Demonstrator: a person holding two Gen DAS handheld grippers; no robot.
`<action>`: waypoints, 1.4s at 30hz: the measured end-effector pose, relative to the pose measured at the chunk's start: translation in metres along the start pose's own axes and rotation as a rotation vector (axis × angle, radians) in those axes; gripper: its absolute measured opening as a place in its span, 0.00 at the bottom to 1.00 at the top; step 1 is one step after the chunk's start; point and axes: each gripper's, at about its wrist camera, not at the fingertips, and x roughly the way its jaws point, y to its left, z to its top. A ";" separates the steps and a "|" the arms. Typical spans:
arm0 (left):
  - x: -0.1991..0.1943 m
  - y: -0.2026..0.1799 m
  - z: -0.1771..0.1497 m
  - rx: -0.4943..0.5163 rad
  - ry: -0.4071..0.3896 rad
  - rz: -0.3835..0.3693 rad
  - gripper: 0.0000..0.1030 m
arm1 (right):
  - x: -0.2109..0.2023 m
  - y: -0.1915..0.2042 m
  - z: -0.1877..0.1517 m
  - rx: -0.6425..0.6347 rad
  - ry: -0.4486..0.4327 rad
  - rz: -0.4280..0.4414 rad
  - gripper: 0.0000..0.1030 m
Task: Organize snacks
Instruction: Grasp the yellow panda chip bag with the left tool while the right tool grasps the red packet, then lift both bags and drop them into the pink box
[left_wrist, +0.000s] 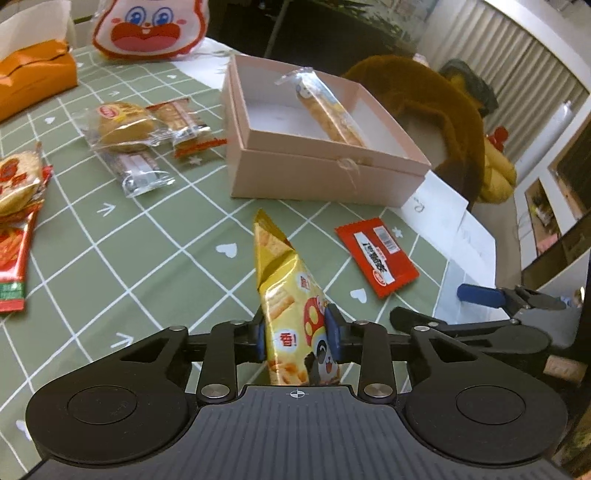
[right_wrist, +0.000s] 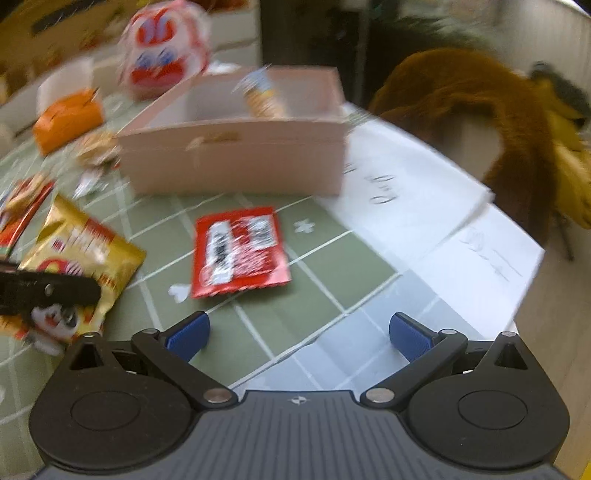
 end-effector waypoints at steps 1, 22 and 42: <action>-0.002 0.003 0.000 -0.012 -0.004 -0.005 0.31 | -0.003 0.000 0.003 0.005 0.005 0.008 0.94; -0.016 0.050 -0.010 -0.208 -0.047 -0.060 0.29 | 0.026 0.050 0.045 -0.028 0.044 0.033 0.67; -0.013 0.043 -0.008 -0.195 -0.024 -0.049 0.29 | -0.018 0.070 -0.003 -0.177 0.061 0.106 0.59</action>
